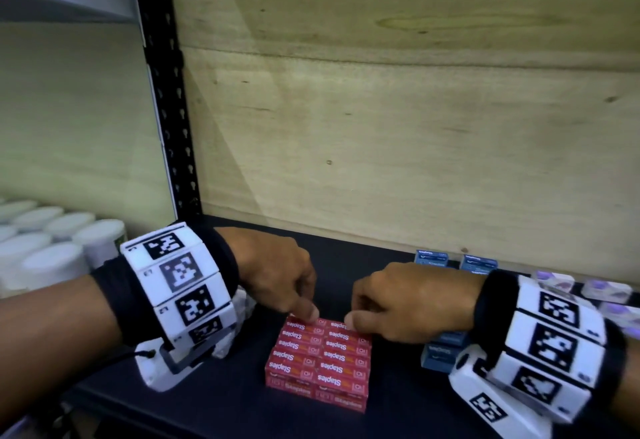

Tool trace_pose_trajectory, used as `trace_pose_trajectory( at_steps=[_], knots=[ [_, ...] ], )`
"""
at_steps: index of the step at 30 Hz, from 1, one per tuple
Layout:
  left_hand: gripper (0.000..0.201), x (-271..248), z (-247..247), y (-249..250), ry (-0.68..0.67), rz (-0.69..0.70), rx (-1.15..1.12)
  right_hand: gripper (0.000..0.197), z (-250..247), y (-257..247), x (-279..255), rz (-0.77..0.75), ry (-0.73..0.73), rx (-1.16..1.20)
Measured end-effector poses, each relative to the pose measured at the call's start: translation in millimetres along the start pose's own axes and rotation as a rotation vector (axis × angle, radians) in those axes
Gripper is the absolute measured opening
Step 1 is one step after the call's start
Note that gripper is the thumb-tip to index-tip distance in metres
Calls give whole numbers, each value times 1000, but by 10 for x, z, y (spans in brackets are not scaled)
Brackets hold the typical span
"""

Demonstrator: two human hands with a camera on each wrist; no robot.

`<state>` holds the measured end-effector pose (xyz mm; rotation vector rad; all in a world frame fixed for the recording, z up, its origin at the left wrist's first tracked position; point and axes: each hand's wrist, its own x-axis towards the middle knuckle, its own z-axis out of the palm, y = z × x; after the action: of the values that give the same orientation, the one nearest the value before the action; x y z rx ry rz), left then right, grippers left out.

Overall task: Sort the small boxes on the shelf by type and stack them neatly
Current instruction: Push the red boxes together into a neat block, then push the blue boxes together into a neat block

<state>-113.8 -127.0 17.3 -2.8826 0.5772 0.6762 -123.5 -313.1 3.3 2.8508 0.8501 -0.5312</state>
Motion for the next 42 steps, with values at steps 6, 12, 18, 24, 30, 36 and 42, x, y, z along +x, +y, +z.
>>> trace_pose_trajectory(
  at_steps=[6,12,18,24,30,36,42],
  knots=[
    [86,-132,69,13,-120,41,80,92,58,-76,-151,-2,-92,-94],
    [77,-113,158,2,-84,60,92,99,145,-166,-127,1,-85,-177],
    [71,-63,141,-20,-53,65,115,96,144,-167,-38,3,-58,-184],
    [67,2,78,-88,-67,18,112,95,133,-127,138,24,-44,-175],
    [104,5,17,-61,-55,-35,166,107,99,89,82,25,11,-137],
    [68,31,68,505,315,190,213,59,53,663,-473,130,191,-2],
    [50,273,180,1073,430,283,199,34,374,1023,-853,244,152,32]
  ],
)
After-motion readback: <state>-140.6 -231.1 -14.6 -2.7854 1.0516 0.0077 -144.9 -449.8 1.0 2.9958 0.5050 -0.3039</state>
